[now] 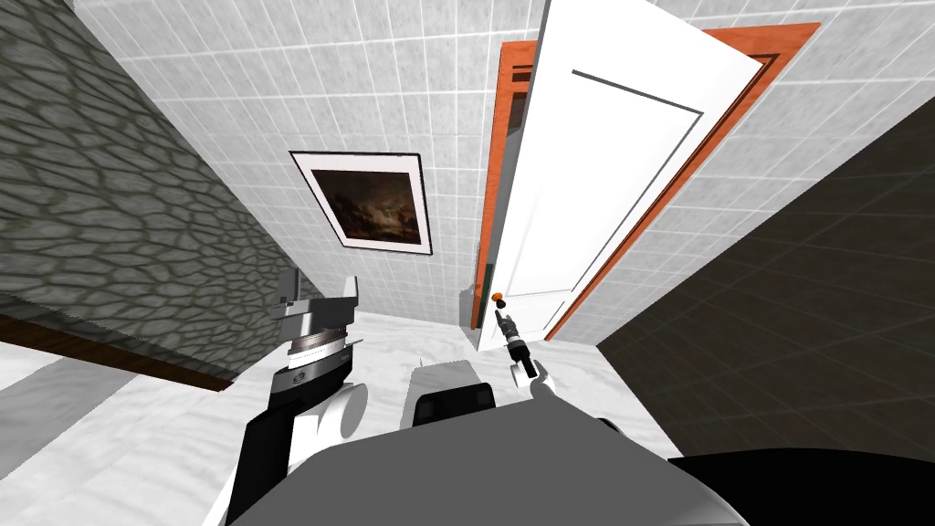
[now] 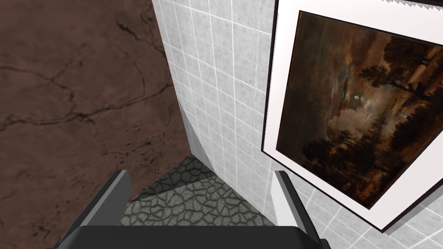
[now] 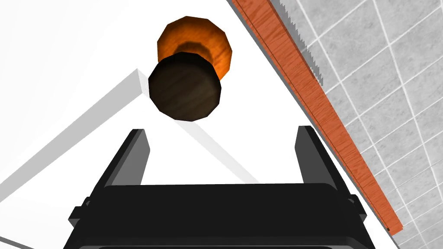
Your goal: Pull the door open
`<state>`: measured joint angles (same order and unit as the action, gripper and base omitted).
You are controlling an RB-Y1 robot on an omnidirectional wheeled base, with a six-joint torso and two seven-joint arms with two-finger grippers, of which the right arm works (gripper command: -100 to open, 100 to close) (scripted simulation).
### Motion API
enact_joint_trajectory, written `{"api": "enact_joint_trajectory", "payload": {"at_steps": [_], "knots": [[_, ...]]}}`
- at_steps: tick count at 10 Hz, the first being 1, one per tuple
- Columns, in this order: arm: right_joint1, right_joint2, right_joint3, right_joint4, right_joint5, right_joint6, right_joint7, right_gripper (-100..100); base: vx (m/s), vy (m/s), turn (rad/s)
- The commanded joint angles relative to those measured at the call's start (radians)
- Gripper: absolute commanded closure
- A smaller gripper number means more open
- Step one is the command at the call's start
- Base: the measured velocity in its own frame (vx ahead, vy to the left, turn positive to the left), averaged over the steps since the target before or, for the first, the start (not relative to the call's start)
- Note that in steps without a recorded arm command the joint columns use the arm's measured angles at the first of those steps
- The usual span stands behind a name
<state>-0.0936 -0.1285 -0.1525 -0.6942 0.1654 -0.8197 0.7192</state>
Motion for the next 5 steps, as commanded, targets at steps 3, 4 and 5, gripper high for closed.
{"api": "enact_joint_trajectory", "payload": {"at_steps": [3, 4, 5], "knots": [[-0.001, 0.002, -0.011, 0.005, 0.011, -0.001, 0.096, -100, -0.033, -0.018, 0.024], [-0.001, 0.003, -0.016, 0.006, 0.015, -0.001, 0.122, -100, -0.042, -0.025, 0.037], [-0.001, 0.003, -0.016, 0.006, 0.015, -0.001, 0.136, -100, -0.032, -0.020, 0.017]]}}
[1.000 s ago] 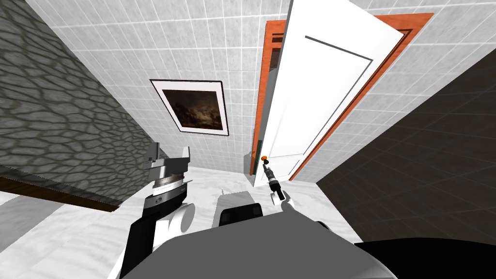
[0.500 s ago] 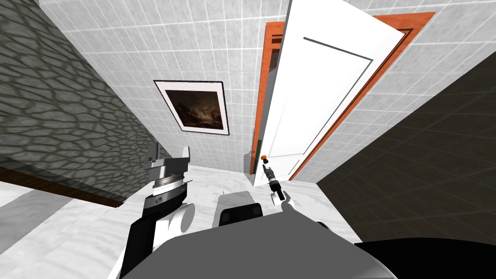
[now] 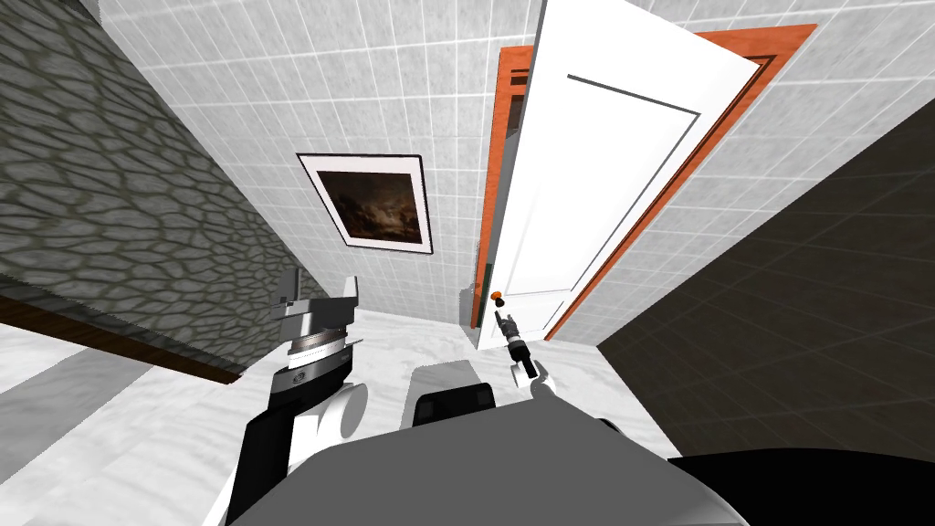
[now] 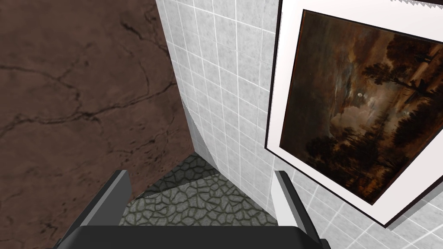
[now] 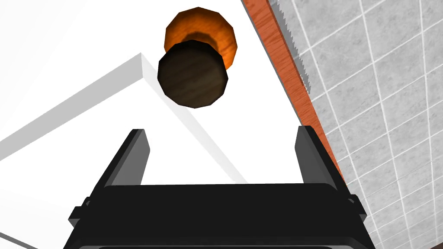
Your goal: Pull the door open
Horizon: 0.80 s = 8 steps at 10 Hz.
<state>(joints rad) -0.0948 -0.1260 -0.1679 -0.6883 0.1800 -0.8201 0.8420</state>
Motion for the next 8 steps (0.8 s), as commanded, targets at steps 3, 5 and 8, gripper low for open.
{"api": "enact_joint_trajectory", "payload": {"at_steps": [3, 5, 8], "knots": [[0.000, 0.002, -0.011, 0.004, 0.010, 0.000, 0.093, -100, -0.039, -0.021, 0.029], [-0.001, 0.003, -0.020, 0.007, 0.019, 0.000, 0.156, -100, -0.044, -0.019, 0.032], [-0.001, 0.005, -0.029, 0.010, 0.028, 0.000, 0.230, -100, -0.029, -0.021, 0.024]]}}
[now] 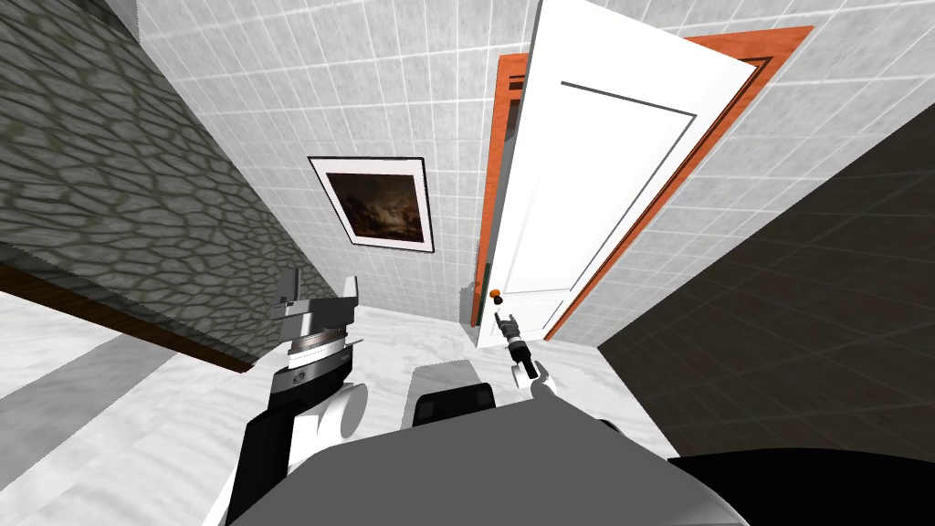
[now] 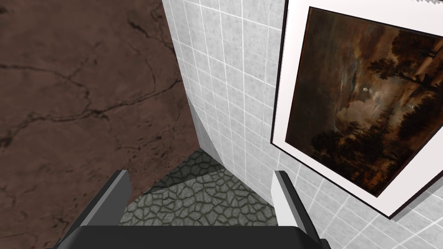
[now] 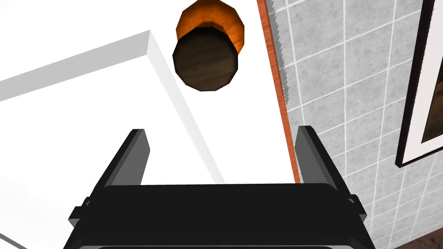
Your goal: Pull the door open
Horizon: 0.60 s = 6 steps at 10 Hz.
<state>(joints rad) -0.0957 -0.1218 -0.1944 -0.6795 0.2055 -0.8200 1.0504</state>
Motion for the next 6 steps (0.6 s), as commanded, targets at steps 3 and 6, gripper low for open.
{"api": "enact_joint_trajectory", "payload": {"at_steps": [3, 6], "knots": [[0.000, 0.002, -0.011, 0.004, 0.011, 0.000, 0.086, -100, -0.040, -0.020, 0.025], [-0.001, 0.004, -0.022, 0.007, 0.021, 0.000, 0.159, -100, -0.038, -0.018, 0.032]]}}
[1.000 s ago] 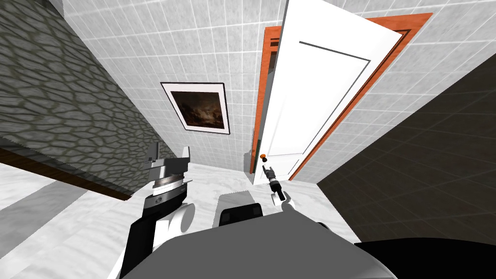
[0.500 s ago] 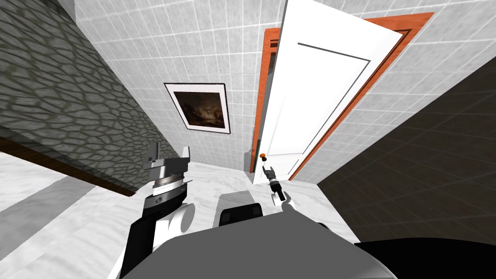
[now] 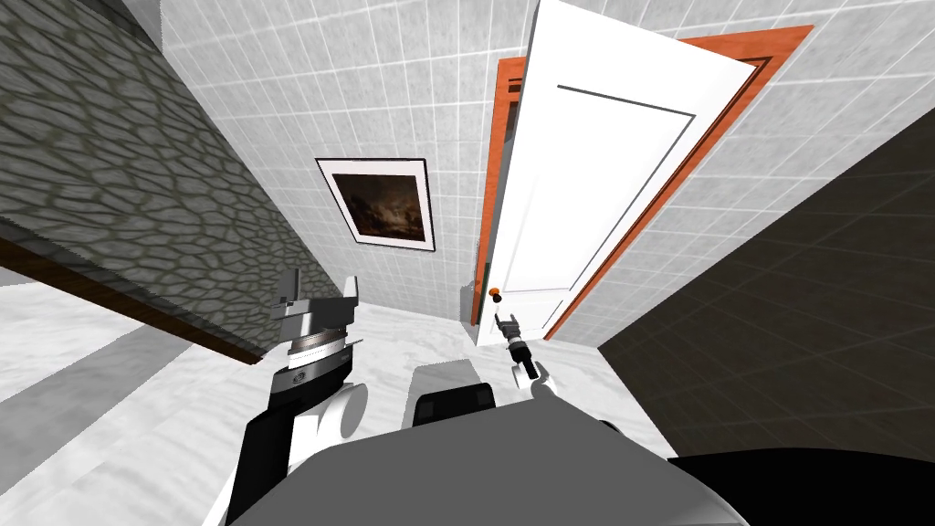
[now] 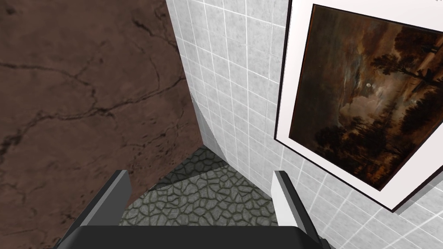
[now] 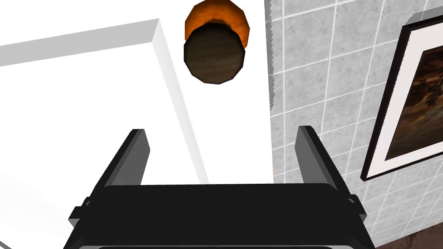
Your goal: Pull the door open
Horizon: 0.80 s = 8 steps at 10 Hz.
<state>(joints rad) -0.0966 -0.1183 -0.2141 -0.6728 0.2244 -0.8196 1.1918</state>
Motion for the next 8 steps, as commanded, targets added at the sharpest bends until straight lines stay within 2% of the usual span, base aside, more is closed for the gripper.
{"api": "enact_joint_trajectory", "payload": {"at_steps": [1, 5, 6, 7, 8], "knots": [[0.000, 0.001, -0.005, 0.002, 0.005, 0.000, 0.036, -100, -0.040, -0.018, 0.027], [-0.001, 0.003, -0.017, 0.006, 0.017, 0.000, 0.111, -100, -0.034, -0.022, 0.025], [0.000, 0.002, -0.015, 0.004, 0.015, 0.001, 0.098, -100, -0.014, -0.010, 0.004], [0.013, -0.021, -0.028, 0.012, 0.002, -0.012, 0.088, -100, 0.134, 0.043, 0.222], [0.013, -0.021, -0.028, 0.012, 0.002, -0.012, 0.088, -100, 0.164, 0.049, 0.088]]}}
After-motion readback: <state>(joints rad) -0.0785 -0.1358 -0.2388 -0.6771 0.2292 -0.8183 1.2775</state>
